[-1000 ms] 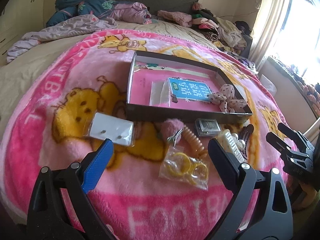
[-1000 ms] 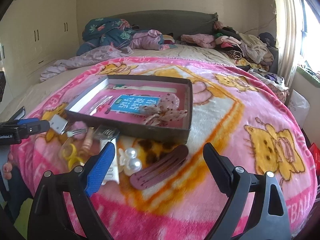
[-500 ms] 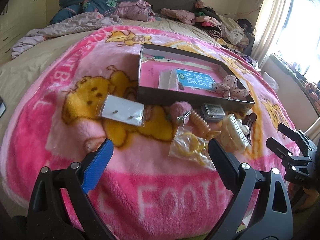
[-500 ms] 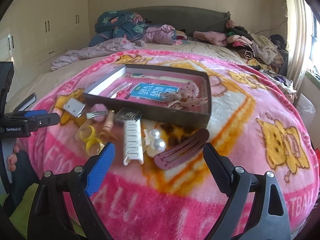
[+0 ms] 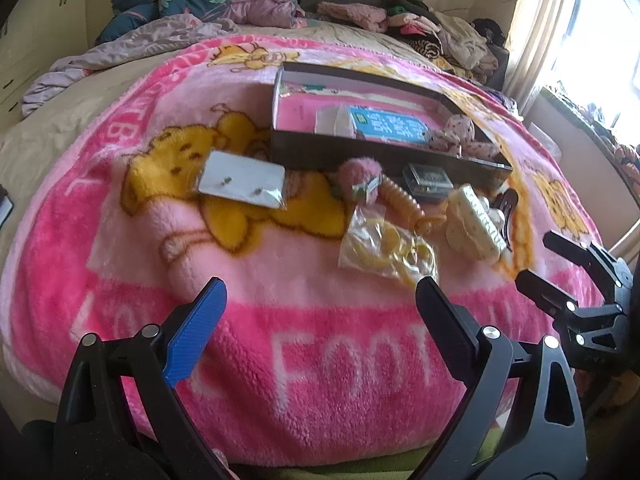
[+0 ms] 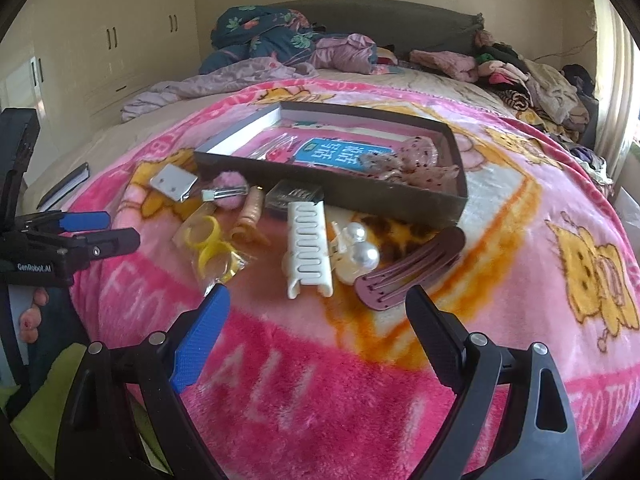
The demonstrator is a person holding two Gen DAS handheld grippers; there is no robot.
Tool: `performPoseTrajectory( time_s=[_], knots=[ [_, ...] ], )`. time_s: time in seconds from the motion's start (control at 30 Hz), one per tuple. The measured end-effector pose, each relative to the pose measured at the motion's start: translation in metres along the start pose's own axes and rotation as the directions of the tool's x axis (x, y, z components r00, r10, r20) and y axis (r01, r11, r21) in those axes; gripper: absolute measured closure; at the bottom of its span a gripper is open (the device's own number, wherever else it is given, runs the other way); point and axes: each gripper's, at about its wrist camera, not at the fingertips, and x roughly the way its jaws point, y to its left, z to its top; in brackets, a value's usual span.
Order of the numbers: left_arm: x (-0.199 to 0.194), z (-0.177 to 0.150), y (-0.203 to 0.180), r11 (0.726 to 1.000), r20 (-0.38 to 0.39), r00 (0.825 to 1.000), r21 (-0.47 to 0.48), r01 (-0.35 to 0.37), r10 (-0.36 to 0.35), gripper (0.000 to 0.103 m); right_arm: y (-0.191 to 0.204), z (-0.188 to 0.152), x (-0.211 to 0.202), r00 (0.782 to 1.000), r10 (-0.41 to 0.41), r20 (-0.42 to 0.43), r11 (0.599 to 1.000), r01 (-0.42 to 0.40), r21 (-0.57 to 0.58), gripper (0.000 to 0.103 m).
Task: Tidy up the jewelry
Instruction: 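Lift both tools out of the box back over the remaining jewelry, then grasp the white claw clip with the right tool while the left tool grasps the pink pom-pom keychain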
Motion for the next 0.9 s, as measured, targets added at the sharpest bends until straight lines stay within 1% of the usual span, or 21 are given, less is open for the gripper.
performPoseTrajectory(
  time_s=[0.03,0.1,0.23,0.37,0.4,0.57,0.67,0.73,0.8,0.87,0.9],
  knots=[
    [0.001,-0.001,-0.001,1.0,-0.004,1.0,0.002,0.001,-0.001,0.016,0.0,0.0,0.002,1.0,0.002,-0.001,1.0,-0.002,-0.002,0.021],
    [0.004,-0.003,-0.002,1.0,-0.012,1.0,0.006,0.003,-0.002,0.016,0.0,0.0,0.009,1.0,0.014,-0.013,1.0,-0.014,0.0,0.03],
    [0.01,-0.002,-0.003,1.0,-0.018,1.0,0.008,0.002,-0.002,0.016,-0.003,0.001,0.021,0.999,0.031,-0.027,0.999,-0.031,0.009,0.04],
    [0.016,0.006,-0.005,1.0,-0.005,1.0,0.018,-0.001,0.001,0.016,-0.004,0.005,0.033,0.998,0.048,-0.034,0.999,-0.048,0.012,0.051],
    [0.018,0.009,-0.006,1.0,-0.002,1.0,0.02,0.0,0.0,0.016,-0.004,0.006,0.036,0.998,0.05,-0.033,0.999,-0.05,0.009,0.053],
    [0.034,0.027,-0.008,1.0,-0.003,1.0,0.027,-0.006,0.007,0.016,-0.002,0.011,0.045,0.997,0.07,-0.03,0.998,-0.07,0.011,0.055],
    [0.042,0.04,-0.005,1.0,-0.004,1.0,0.015,0.003,-0.003,0.017,0.002,0.014,0.048,0.996,0.084,-0.02,0.997,-0.084,0.001,0.055],
    [0.046,0.048,-0.004,1.0,-0.003,1.0,0.005,0.019,-0.019,0.021,0.004,0.016,0.051,0.996,0.084,-0.016,0.996,-0.084,-0.003,0.056],
    [0.051,0.055,-0.004,1.0,-0.009,0.999,0.0,0.03,-0.03,0.024,0.004,0.018,0.053,0.996,0.089,-0.012,0.996,-0.089,-0.002,0.059],
    [0.055,0.059,-0.006,0.999,-0.017,0.999,0.005,0.041,-0.041,0.027,0.005,0.018,0.057,0.996,0.089,-0.018,0.996,-0.089,-0.007,0.067],
    [0.059,0.061,-0.008,0.999,-0.022,0.999,0.009,0.043,-0.043,0.031,0.005,0.018,0.059,0.996,0.085,-0.024,0.996,-0.086,-0.006,0.074]
  ],
)
